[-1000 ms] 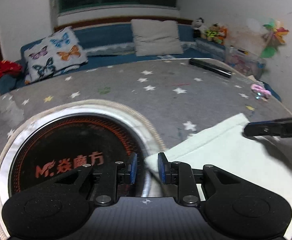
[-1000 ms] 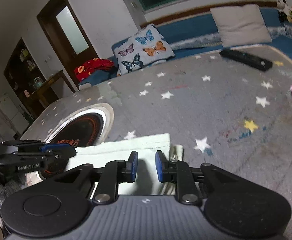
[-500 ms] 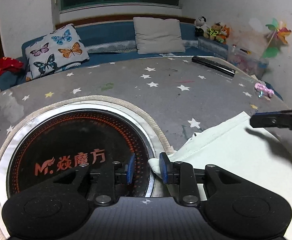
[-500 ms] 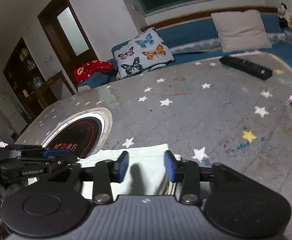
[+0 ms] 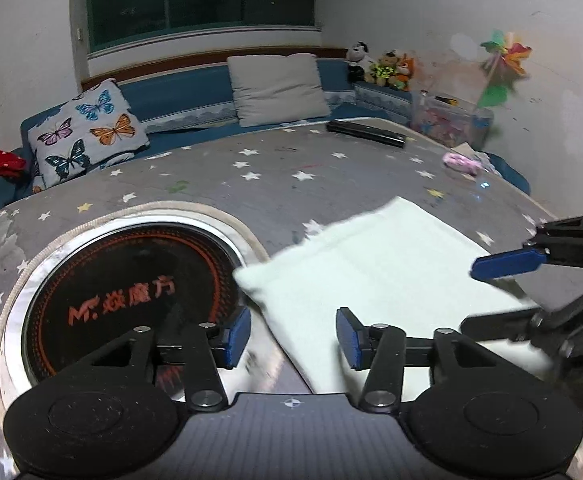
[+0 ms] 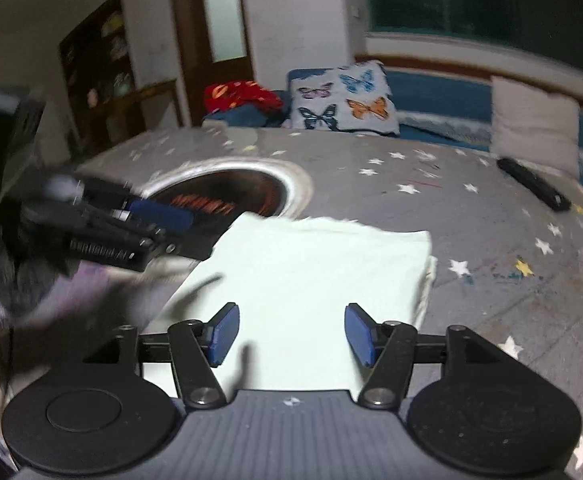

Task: Fold clothes

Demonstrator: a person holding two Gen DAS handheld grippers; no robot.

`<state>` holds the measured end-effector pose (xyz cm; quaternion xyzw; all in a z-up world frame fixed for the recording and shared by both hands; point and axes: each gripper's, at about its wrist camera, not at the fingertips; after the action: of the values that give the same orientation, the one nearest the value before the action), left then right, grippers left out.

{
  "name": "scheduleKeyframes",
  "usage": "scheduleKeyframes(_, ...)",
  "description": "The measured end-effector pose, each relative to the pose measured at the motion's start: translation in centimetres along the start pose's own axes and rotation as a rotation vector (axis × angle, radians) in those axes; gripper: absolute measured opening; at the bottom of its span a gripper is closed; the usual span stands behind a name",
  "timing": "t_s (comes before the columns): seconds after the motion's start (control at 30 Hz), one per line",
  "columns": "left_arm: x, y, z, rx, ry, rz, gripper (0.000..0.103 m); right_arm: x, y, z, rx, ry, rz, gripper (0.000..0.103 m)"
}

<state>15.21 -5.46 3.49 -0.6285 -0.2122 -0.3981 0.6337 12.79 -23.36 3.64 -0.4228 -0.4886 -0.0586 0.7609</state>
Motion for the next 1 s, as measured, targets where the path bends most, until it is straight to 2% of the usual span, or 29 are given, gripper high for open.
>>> scheduleKeyframes(0.27,-3.8,-2.6,-1.9,-0.003,0.067,-0.011,0.066,-2.9,-0.4,5.9,-0.050,-0.176,0.034,0.074)
scheduleKeyframes(0.4,-5.3,-3.3,-2.1,-0.010,0.064,-0.003,0.067,-4.3,-1.2,7.3,-0.044,-0.177,0.030,0.078)
scheduleKeyframes(0.6,-6.6,-3.9,-2.3,-0.001,0.071,-0.006,0.069,-5.3,-3.1,7.3,-0.009,-0.097,-0.008,0.081)
scheduleKeyframes(0.93,-7.3,-3.9,-1.7,0.027,0.063,-0.006,0.070,-8.3,-7.1,3.1,-0.087,0.187,-0.068,0.081)
scheduleKeyframes(1.0,-7.2,-4.0,-1.7,0.031,0.057,-0.006,0.070,-8.3,-7.8,2.5,-0.105,0.204,-0.089,0.081)
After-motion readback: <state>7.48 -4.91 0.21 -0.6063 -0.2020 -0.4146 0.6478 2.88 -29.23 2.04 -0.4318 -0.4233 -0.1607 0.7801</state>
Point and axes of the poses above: each gripper's, at about its wrist camera, not at the fingertips, and y roughly the way its jaws point, z to its left, x to its top, and after that the axes turned 10 degrees about x, right-handed
